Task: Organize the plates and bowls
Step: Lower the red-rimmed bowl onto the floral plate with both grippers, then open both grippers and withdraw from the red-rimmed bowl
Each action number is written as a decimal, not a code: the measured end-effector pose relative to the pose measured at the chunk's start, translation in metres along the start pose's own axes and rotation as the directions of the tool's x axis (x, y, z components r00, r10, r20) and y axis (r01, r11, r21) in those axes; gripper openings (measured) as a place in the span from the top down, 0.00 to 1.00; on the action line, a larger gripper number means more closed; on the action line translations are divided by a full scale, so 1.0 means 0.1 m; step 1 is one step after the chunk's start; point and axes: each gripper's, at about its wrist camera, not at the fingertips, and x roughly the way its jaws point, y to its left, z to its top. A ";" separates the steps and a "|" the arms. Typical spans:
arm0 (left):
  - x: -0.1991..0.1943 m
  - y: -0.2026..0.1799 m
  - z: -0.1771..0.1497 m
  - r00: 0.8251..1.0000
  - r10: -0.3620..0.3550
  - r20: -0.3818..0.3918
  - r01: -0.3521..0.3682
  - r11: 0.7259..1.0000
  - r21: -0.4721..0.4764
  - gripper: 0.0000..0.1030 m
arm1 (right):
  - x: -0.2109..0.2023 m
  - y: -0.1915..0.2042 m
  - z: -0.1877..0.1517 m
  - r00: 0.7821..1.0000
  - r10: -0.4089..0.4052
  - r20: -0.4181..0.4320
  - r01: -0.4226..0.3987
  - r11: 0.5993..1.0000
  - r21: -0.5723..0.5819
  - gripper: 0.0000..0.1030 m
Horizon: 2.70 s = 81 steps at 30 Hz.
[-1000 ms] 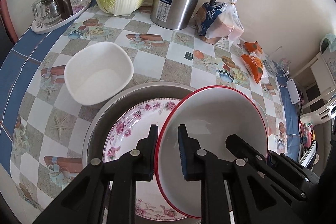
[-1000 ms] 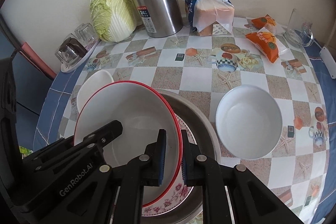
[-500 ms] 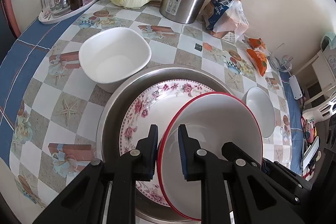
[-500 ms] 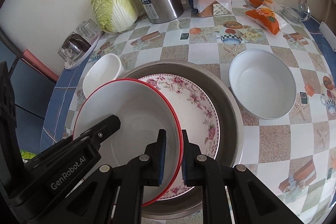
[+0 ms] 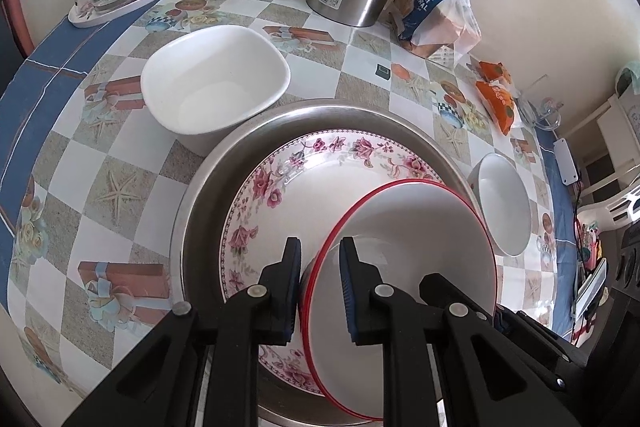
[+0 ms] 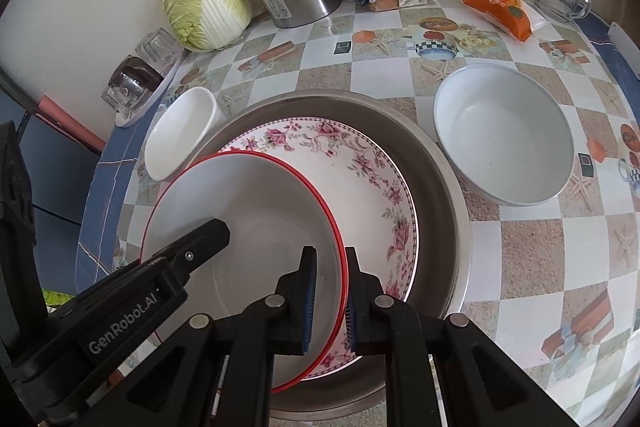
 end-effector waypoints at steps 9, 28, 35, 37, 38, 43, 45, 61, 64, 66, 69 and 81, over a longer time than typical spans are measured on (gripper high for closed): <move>0.02 0.04 0.03 1.000 -0.015 -0.002 0.014 1.000 -0.015 0.82 | 0.04 0.01 0.02 1.000 -0.007 -0.001 0.007 1.000 0.000 0.86; 0.06 0.09 0.11 1.000 -0.031 -0.007 0.031 0.999 -0.024 0.82 | 0.11 0.04 0.08 1.000 -0.006 -0.010 0.006 1.000 0.001 0.86; 0.08 0.07 0.11 0.999 -0.031 -0.011 0.031 0.999 -0.020 0.82 | 0.10 0.00 0.09 1.000 -0.001 -0.008 0.001 1.000 0.013 0.86; 0.10 0.08 0.11 0.999 -0.031 -0.014 0.030 0.999 -0.022 0.82 | 0.11 0.00 0.09 1.000 0.000 -0.009 0.000 1.000 0.014 0.86; 0.10 0.08 0.11 0.999 -0.029 -0.016 0.029 0.999 -0.023 0.82 | 0.11 0.00 0.09 1.000 0.001 -0.009 -0.001 1.000 0.013 0.86; 0.14 0.08 0.10 1.000 -0.017 -0.026 0.017 1.000 -0.027 0.82 | 0.11 0.01 0.10 1.000 0.005 -0.008 -0.004 1.000 0.009 0.84; 0.15 0.09 0.10 0.999 -0.018 -0.031 0.017 0.999 -0.030 0.82 | 0.11 0.02 0.10 1.000 0.002 -0.007 -0.002 1.000 0.004 0.84; 0.02 0.06 0.13 0.999 -0.040 -0.002 0.040 0.999 -0.019 0.58 | 0.15 -0.02 0.07 0.999 0.005 -0.044 -0.003 0.999 0.043 0.84; -0.07 0.05 0.15 0.999 -0.044 0.016 0.044 0.999 -0.012 0.55 | 0.09 -0.02 0.08 0.999 -0.007 -0.035 0.008 0.999 0.044 0.84; -0.14 0.04 0.16 0.998 -0.046 0.031 0.046 0.999 -0.010 0.53 | 0.03 -0.01 0.09 1.000 -0.018 -0.022 0.019 0.999 0.039 0.84; -0.27 0.03 0.18 0.996 -0.060 0.061 0.061 0.998 -0.007 0.50 | -0.09 -0.01 0.11 1.000 -0.009 0.004 0.008 0.999 0.039 0.84; -0.47 0.02 0.19 0.993 -0.017 0.119 0.016 1.000 0.010 0.46 | -0.37 0.07 0.16 0.997 -0.022 0.078 0.020 1.000 0.018 0.44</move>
